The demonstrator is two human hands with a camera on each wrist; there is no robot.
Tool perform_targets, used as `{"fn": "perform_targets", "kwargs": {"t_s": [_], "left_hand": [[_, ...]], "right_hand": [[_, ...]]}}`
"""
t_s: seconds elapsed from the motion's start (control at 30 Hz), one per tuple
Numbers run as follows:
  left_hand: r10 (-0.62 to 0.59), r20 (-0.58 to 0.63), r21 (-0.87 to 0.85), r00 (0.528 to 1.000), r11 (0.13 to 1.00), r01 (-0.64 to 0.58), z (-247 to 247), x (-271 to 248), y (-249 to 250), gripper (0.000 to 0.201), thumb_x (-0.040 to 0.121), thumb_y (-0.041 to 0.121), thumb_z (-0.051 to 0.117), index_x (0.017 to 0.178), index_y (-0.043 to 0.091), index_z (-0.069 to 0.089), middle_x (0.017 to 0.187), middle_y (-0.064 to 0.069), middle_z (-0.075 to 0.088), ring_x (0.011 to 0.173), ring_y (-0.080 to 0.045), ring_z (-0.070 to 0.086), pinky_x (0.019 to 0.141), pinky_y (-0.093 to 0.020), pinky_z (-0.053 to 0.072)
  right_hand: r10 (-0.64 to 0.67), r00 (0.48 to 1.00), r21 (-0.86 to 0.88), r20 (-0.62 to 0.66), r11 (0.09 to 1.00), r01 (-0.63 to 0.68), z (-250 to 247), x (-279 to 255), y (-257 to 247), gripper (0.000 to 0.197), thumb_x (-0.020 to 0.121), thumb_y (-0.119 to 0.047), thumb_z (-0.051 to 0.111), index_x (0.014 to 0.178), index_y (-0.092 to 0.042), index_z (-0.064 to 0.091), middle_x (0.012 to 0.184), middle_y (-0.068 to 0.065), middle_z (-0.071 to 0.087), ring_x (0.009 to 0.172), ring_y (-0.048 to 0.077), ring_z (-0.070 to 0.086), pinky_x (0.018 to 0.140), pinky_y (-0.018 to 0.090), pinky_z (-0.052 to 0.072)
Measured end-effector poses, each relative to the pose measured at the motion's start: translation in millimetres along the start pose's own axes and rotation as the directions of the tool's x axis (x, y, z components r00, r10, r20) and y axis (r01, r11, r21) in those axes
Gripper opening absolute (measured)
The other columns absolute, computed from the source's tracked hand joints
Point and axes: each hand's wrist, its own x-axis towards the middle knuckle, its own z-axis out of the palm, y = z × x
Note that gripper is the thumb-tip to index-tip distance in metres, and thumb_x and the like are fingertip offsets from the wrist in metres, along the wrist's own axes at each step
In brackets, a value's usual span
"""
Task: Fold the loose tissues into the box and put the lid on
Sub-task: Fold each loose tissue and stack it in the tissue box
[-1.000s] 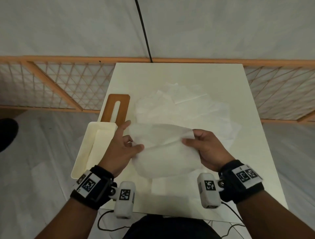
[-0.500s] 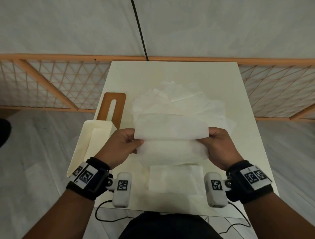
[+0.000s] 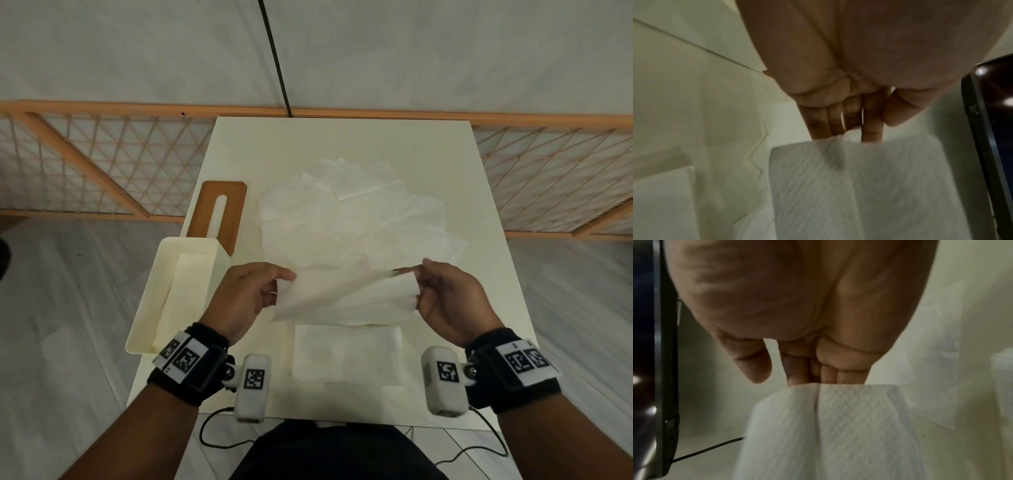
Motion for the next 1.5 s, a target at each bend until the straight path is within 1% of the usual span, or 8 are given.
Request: {"fn": "perform_targets", "kwargs": {"t_s": [0.23, 0.33, 0.43, 0.5, 0.7, 1.1, 1.37, 1.5], "left_hand": [[0.041, -0.017, 0.181, 0.999, 0.983, -0.037, 0, -2, -11, 0.031, 0.080, -0.008, 0.074, 0.101, 0.014, 0.074, 0.109, -0.008, 0.074, 0.097, -0.027, 0.072, 0.085, -0.039, 0.058], [-0.053, -0.036, 0.313, 0.998, 0.948, 0.062, -6, 0, -35, 0.031, 0.077, -0.001, 0.080, 0.092, 0.026, 0.078, 0.097, -0.009, 0.073, 0.082, -0.023, 0.068, 0.077, -0.035, 0.057], [-0.143, -0.056, 0.537, 0.988, 0.830, 0.150, -5, -3, -68, 0.029, 0.072, 0.006, 0.084, 0.088, 0.029, 0.075, 0.086, 0.004, 0.064, 0.066, -0.005, 0.059, 0.069, -0.025, 0.053], [-0.165, -0.037, 0.681, 0.986, 0.718, 0.146, -3, -7, -88, 0.026, 0.072, 0.011, 0.083, 0.089, 0.028, 0.071, 0.075, 0.008, 0.060, 0.055, 0.001, 0.053, 0.059, -0.015, 0.045], [-0.126, -0.037, 0.807, 0.991, 0.581, 0.104, 3, -4, -124, 0.022, 0.076, 0.012, 0.076, 0.089, 0.027, 0.067, 0.088, 0.007, 0.060, 0.073, -0.003, 0.059, 0.062, -0.004, 0.039], [-0.079, -0.042, 0.829, 0.996, 0.554, 0.079, 1, 6, -135, 0.017, 0.079, 0.014, 0.077, 0.084, 0.027, 0.066, 0.096, 0.004, 0.059, 0.075, -0.002, 0.056, 0.068, -0.002, 0.037], [-0.035, -0.396, 0.663, 0.918, 0.681, 0.312, 10, 93, -79, 0.025, 0.080, 0.023, 0.077, 0.100, 0.015, 0.063, 0.096, 0.002, 0.064, 0.094, -0.019, 0.061, 0.079, -0.021, 0.041], [-0.098, -0.486, 0.563, 0.869, 0.725, 0.396, 23, 145, -61, 0.052, 0.081, 0.026, 0.076, 0.126, 0.011, 0.053, 0.123, -0.009, 0.061, 0.113, -0.027, 0.059, 0.082, -0.026, 0.043]], "right_hand": [[-0.069, 0.995, -0.380, -0.076, 0.924, 0.036, -3, 4, 10, 0.013, 0.083, -0.002, 0.073, 0.092, -0.010, 0.078, 0.110, 0.014, 0.073, 0.094, 0.045, 0.067, 0.088, 0.056, 0.052], [0.008, 0.994, -0.537, -0.107, 0.841, -0.065, -11, 2, 27, 0.034, 0.076, 0.011, 0.075, 0.102, -0.011, 0.071, 0.113, 0.010, 0.071, 0.079, 0.029, 0.074, 0.063, 0.035, 0.057], [0.051, 0.991, -0.708, -0.124, 0.695, -0.125, -23, 0, 54, 0.037, 0.071, 0.007, 0.080, 0.096, -0.018, 0.070, 0.104, 0.006, 0.072, 0.076, 0.022, 0.072, 0.064, 0.032, 0.058], [0.055, 0.987, -0.845, -0.154, 0.510, -0.161, -29, -1, 72, 0.034, 0.071, 0.001, 0.082, 0.093, -0.023, 0.070, 0.093, -0.003, 0.068, 0.070, 0.013, 0.066, 0.061, 0.016, 0.052], [-0.008, 0.984, -0.942, -0.179, 0.289, -0.169, -36, 1, 107, 0.034, 0.073, -0.006, 0.077, 0.097, -0.027, 0.066, 0.100, -0.007, 0.059, 0.072, 0.004, 0.054, 0.060, 0.004, 0.036], [-0.062, 0.990, -0.976, -0.130, 0.181, -0.117, -46, 3, 117, 0.032, 0.071, -0.008, 0.080, 0.100, -0.015, 0.070, 0.107, -0.001, 0.051, 0.084, 0.014, 0.053, 0.067, 0.002, 0.036], [-0.154, 0.984, -0.963, -0.094, 0.263, -0.051, -37, 12, 86, 0.029, 0.072, -0.018, 0.085, 0.094, -0.026, 0.068, 0.100, -0.009, 0.053, 0.078, 0.000, 0.051, 0.067, 0.006, 0.037], [-0.167, 0.982, -0.955, -0.094, 0.294, -0.041, -35, 12, 73, 0.023, 0.075, -0.018, 0.083, 0.092, -0.026, 0.069, 0.097, -0.011, 0.056, 0.073, 0.003, 0.054, 0.067, 0.005, 0.038]]}}
